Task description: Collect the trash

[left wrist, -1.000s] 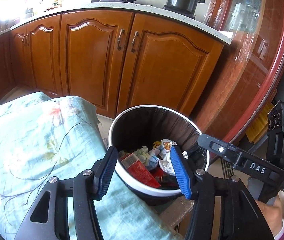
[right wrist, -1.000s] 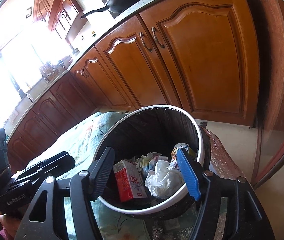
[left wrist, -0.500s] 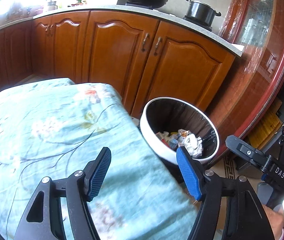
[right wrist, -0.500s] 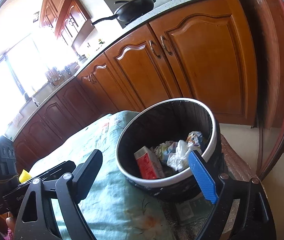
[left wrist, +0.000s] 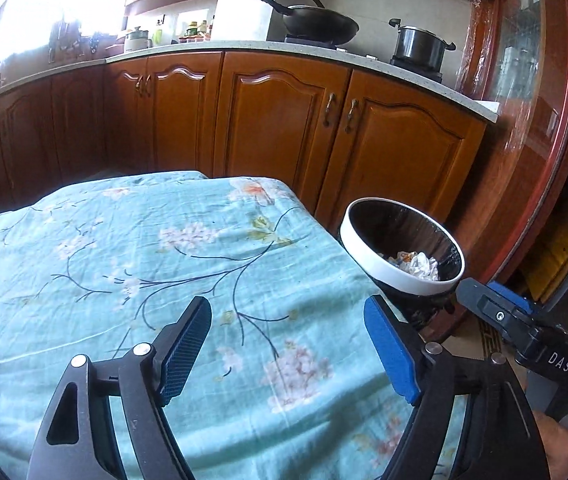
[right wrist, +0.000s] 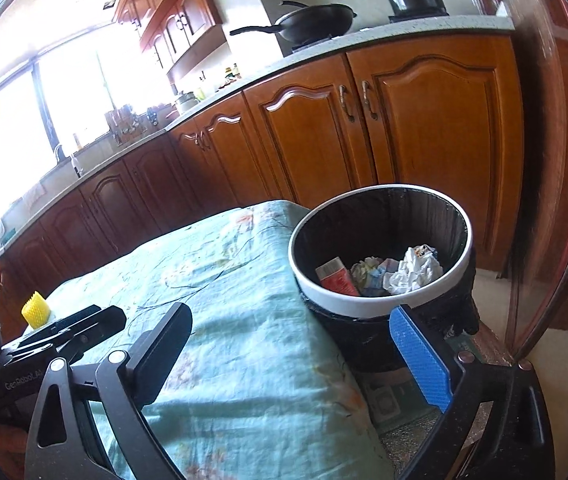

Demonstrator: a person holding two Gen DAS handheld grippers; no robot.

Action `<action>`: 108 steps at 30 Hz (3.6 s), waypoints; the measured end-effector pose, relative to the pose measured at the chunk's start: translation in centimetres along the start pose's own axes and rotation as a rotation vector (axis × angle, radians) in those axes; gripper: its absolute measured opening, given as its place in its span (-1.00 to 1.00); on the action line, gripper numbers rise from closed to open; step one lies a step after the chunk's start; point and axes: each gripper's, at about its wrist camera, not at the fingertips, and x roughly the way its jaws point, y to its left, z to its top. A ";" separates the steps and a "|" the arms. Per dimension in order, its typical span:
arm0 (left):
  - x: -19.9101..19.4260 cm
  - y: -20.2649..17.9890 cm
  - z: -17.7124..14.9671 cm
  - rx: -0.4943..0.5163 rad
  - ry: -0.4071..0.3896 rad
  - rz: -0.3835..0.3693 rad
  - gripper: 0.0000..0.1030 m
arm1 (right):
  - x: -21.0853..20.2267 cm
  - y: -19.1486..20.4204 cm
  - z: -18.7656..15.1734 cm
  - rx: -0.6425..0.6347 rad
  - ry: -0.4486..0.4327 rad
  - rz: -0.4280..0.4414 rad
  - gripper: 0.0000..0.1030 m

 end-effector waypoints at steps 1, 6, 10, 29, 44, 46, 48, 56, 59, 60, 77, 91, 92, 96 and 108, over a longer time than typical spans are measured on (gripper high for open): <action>-0.6 0.1 -0.3 0.002 -0.009 0.006 0.54 | -0.3 0.5 0.0 -0.012 -0.006 -0.005 0.96; -4.2 0.9 -0.9 0.016 -0.084 0.049 0.65 | -2.3 2.9 0.1 -0.059 -0.085 -0.003 1.00; -7.3 2.2 -1.3 0.002 -0.186 0.105 0.99 | -4.4 4.9 0.4 -0.118 -0.200 -0.028 1.00; -8.3 3.0 -5.3 0.015 -0.259 0.279 0.99 | -2.5 7.4 -3.2 -0.178 -0.209 -0.054 1.00; -7.2 3.5 -5.2 0.033 -0.241 0.291 0.99 | -2.7 7.6 -3.2 -0.181 -0.215 -0.064 1.00; -7.1 3.5 -5.1 0.035 -0.241 0.288 0.99 | -2.8 7.6 -3.2 -0.181 -0.215 -0.063 1.00; -7.1 3.6 -5.1 0.038 -0.244 0.290 0.99 | -2.8 7.6 -3.3 -0.181 -0.215 -0.060 1.00; -7.4 3.7 -5.5 0.045 -0.264 0.271 0.99 | -3.0 7.6 -3.4 -0.181 -0.218 -0.056 1.00; -7.5 3.6 -5.7 0.051 -0.271 0.267 0.98 | -3.1 7.6 -3.4 -0.181 -0.219 -0.056 1.00; -7.5 3.6 -5.7 0.053 -0.273 0.267 0.98 | -3.1 7.5 -3.4 -0.181 -0.219 -0.056 1.00; -7.4 3.9 -6.0 0.056 -0.278 0.257 0.97 | -3.3 7.6 -3.4 -0.180 -0.219 -0.053 1.00; -7.6 3.9 -6.0 0.061 -0.276 0.248 0.97 | -3.4 7.7 -3.4 -0.179 -0.221 -0.053 1.00; -7.6 3.9 -6.0 0.061 -0.274 0.248 0.97 | -3.4 7.7 -3.4 -0.179 -0.222 -0.053 1.00; -7.6 3.9 -5.9 0.060 -0.272 0.245 0.97 | -3.5 7.7 -3.4 -0.180 -0.223 -0.053 1.00; -7.6 4.0 -5.9 0.063 -0.273 0.243 0.98 | -3.7 7.8 -3.3 -0.181 -0.224 -0.051 1.00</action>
